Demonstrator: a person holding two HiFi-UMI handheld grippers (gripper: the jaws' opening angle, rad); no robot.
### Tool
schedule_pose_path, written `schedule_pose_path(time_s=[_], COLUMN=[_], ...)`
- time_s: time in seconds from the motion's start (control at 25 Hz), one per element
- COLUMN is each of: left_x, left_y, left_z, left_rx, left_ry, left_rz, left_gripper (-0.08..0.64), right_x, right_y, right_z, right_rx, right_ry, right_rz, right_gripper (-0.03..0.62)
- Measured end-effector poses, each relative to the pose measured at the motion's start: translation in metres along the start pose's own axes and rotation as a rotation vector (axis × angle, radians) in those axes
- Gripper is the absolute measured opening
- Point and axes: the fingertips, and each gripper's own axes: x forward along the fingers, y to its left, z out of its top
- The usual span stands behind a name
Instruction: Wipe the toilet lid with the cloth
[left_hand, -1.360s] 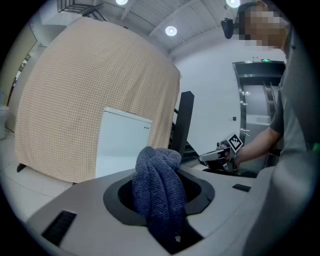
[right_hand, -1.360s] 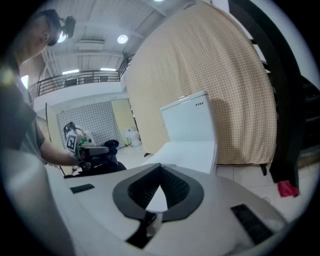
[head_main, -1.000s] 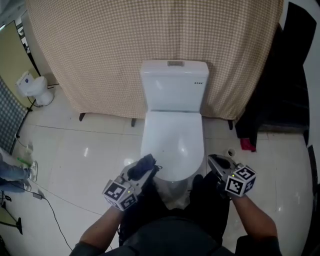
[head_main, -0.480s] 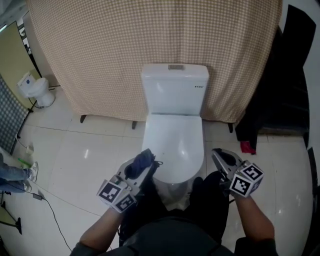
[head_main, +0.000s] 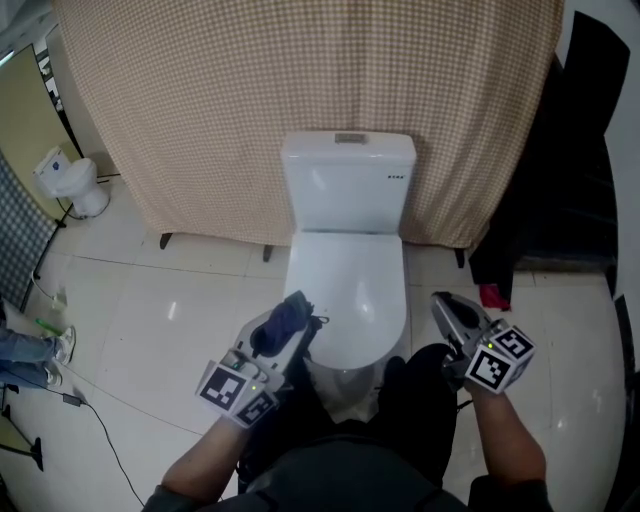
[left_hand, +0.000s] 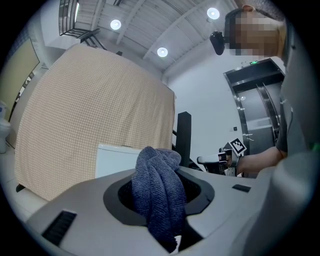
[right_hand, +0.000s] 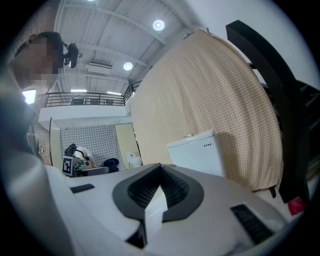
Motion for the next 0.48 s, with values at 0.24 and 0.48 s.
schedule_pose_path(time_s=[0.24, 0.48], left_x=[0.003, 0.009], left_y=[0.003, 0.007], left_z=[0.004, 0.007], left_rx=[-0.005, -0.002], left_ry=[-0.015, -0.03], left_rz=[0.009, 0.031], left_gripper=[0.13, 0.13], right_x=[0.006, 0.012], right_y=[0.002, 0.005], right_z=[0.006, 0.001], right_rx=[-0.009, -0.016], right_ry=[-0.008, 0.011], right_rz=[-0.001, 0.008], right_gripper=[0.005, 0.005])
